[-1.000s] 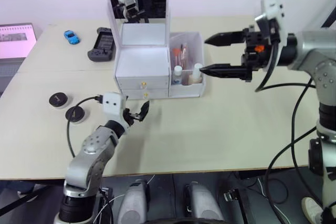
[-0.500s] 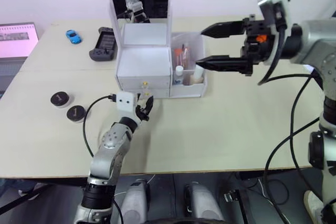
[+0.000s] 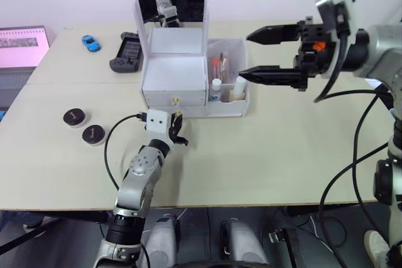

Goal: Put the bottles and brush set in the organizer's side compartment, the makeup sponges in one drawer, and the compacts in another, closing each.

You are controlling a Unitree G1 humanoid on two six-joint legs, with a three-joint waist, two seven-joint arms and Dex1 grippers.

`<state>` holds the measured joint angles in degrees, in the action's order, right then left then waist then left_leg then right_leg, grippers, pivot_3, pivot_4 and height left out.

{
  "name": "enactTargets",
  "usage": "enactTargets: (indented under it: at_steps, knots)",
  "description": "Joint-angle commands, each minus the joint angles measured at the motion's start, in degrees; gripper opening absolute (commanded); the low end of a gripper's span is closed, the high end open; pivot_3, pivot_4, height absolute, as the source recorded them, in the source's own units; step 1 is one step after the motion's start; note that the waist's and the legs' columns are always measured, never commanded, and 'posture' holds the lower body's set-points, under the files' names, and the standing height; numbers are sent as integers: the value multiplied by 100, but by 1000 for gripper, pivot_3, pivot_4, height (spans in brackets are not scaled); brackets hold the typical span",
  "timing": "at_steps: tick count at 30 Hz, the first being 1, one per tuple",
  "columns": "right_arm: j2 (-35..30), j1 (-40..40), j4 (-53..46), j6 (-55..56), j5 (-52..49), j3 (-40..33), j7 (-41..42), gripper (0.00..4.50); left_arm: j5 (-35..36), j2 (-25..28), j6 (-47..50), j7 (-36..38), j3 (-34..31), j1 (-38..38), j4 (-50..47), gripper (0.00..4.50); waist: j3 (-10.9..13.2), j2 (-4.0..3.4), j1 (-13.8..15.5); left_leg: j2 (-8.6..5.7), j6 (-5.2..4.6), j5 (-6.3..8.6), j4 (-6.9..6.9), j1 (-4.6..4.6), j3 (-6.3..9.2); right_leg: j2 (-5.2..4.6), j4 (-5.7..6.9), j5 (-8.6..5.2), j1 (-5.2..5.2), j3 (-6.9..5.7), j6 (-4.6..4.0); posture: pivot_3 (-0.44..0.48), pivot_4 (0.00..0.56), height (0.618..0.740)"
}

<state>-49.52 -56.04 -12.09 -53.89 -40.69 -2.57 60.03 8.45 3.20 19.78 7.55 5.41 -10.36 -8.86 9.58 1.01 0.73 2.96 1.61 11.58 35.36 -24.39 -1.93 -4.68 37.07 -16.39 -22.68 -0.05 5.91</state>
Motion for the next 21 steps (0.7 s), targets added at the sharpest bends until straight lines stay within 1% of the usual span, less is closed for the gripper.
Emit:
enactTargets:
  at_steps: [1,5,9,14,18,21]
  knots:
    - [-48,-68,8,170,39,-100,24,4500,17,33,107,113,85,155,-427,276,0,0,-3,0,0,0,0,0,0,0,-1,0,0,0,0,0,150,740]
    - [-47,-23,30,204,14,-72,56,4500,224,188,335,342,68,620,-990,276,0,0,-5,0,0,0,-4,0,0,-1,-1,0,-1,0,0,0,150,740]
    - [-27,29,20,185,-27,-74,57,4500,528,437,706,611,74,1153,-1756,276,0,-1,-9,2,0,0,-7,1,0,0,-1,-9,-3,0,-17,0,150,740]
    - [-32,65,35,179,-64,-93,90,4500,1122,836,1287,973,50,1852,-2670,276,0,-2,3,1,1,0,-7,0,-1,-6,-7,-12,-2,1,-22,0,150,740]
    - [50,46,172,289,21,4,141,4500,1410,997,1545,1043,32,2198,-3056,276,0,-2,0,0,1,1,-5,0,-1,-8,-13,-14,1,0,-26,0,150,740]
    - [140,20,256,386,88,99,166,4500,1496,992,1639,991,59,2263,-3147,276,0,-3,4,0,1,1,-5,0,0,-9,-16,-15,3,1,-27,0,150,740]
